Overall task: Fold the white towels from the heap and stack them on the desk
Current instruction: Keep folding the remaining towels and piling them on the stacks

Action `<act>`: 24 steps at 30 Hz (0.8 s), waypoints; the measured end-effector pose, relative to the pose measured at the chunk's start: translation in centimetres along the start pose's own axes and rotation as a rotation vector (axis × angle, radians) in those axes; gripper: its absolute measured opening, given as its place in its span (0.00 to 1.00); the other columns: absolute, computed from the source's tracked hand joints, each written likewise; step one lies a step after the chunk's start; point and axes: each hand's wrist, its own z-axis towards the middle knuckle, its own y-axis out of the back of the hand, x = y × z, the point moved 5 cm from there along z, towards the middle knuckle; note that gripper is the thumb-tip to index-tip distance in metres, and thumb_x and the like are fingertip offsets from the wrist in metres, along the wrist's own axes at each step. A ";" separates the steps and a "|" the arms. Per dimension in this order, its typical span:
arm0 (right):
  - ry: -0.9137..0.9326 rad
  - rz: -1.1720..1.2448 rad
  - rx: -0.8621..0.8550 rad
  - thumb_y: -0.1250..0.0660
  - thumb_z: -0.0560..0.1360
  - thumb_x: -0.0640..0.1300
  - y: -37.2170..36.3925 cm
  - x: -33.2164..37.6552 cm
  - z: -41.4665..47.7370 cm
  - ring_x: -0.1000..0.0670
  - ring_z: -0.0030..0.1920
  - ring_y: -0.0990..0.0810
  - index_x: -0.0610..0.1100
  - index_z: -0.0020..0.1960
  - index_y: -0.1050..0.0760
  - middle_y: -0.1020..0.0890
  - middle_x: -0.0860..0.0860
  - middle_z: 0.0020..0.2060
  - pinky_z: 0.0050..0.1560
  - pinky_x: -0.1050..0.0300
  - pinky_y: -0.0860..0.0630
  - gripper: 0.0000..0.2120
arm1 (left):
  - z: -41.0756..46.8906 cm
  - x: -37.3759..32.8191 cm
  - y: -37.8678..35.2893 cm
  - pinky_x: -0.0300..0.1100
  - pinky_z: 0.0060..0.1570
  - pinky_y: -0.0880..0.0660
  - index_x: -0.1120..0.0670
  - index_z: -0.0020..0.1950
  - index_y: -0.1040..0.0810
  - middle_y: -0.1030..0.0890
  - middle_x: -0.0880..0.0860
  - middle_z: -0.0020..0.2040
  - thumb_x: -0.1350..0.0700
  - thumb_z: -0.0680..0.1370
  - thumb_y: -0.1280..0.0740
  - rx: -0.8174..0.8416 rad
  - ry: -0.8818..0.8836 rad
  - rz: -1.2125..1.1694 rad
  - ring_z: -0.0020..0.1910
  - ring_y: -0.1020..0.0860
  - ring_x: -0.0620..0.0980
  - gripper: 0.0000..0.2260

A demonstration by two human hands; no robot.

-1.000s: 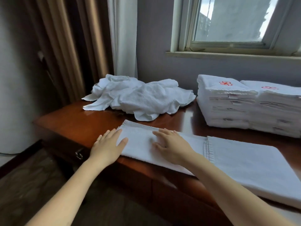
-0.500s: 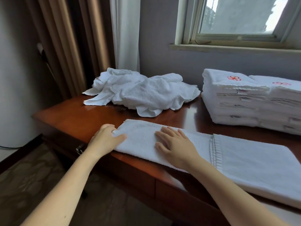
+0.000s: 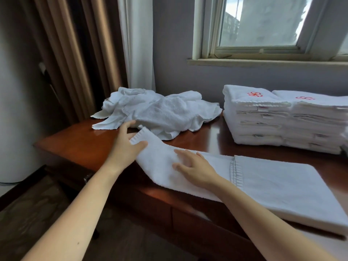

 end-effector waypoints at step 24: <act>-0.385 0.973 -0.517 0.41 0.77 0.31 18.1 -10.7 -14.4 0.40 0.48 0.20 0.30 0.60 0.25 0.20 0.36 0.49 0.49 0.48 0.23 0.14 | -8.9 -13.9 -24.9 0.37 0.62 0.30 0.47 0.78 0.43 0.28 0.48 0.72 0.51 0.82 0.39 0.572 -0.185 -0.298 0.64 0.26 0.39 0.26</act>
